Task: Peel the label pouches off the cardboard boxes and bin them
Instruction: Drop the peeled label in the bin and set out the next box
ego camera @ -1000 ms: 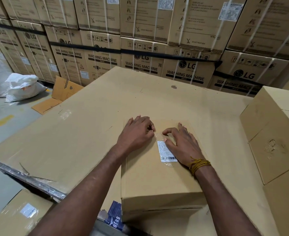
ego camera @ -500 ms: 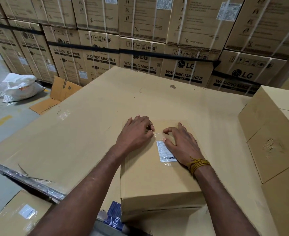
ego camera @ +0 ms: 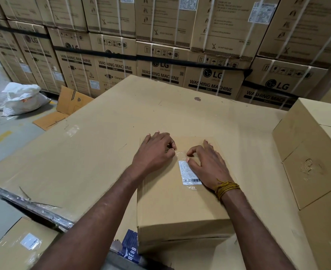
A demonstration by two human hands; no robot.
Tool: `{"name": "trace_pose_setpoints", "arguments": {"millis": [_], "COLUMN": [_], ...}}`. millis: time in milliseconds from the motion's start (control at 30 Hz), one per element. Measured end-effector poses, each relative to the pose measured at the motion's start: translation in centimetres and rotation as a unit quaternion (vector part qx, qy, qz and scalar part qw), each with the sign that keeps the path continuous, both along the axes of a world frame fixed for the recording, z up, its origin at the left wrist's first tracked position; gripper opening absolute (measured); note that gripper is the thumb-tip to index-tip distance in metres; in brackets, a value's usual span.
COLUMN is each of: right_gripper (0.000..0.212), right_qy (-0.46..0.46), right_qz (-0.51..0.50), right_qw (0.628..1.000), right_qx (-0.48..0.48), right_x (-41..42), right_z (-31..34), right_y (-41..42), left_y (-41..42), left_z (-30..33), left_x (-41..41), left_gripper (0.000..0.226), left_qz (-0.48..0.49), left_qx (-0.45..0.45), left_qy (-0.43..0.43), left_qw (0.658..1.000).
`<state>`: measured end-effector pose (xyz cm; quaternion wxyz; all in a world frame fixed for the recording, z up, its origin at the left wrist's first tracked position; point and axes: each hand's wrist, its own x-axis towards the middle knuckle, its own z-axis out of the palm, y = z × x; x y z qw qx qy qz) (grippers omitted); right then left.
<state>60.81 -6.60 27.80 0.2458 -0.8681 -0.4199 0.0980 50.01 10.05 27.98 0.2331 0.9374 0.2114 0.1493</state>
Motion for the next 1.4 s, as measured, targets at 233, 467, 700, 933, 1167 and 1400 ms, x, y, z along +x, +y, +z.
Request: {"name": "trace_pose_setpoints", "arguments": {"millis": [233,467,700,933,1167,1400], "right_gripper": [0.024,0.028,0.045,0.020,0.032,0.037], "right_qy": [0.005,0.000,-0.004,-0.003,0.005,-0.001], "right_qz": [0.005,0.013,0.020,0.003,0.026,0.039], "right_qw": [1.000,1.000,0.999,1.000,1.000,0.999], "right_qx": [-0.006,-0.014,-0.041,0.006,-0.014,-0.036], "right_x": [-0.18,-0.25,-0.17,-0.26,-0.62,-0.53], "right_z": [0.32,0.35,0.35,0.19,0.82,0.79], "right_y": [0.05,-0.05,-0.05,-0.01,-0.02,0.09], "left_y": [0.08,0.09,-0.04,-0.06,0.01,0.09], "left_z": [0.01,-0.03,0.01,0.21,0.22,0.11], "left_x": [0.00,-0.03,-0.05,-0.16,-0.16,-0.16], "left_gripper": [0.015,0.015,0.016,0.017,0.017,0.016], "left_qz": [-0.001,-0.001,0.000,-0.001,-0.003,-0.001], "left_qx": [-0.003,-0.004,-0.001,0.007,0.004,0.006], "left_qy": [0.001,0.001,0.001,0.001,0.000,-0.001], "left_qw": [1.000,1.000,1.000,1.000,1.000,1.000]}}
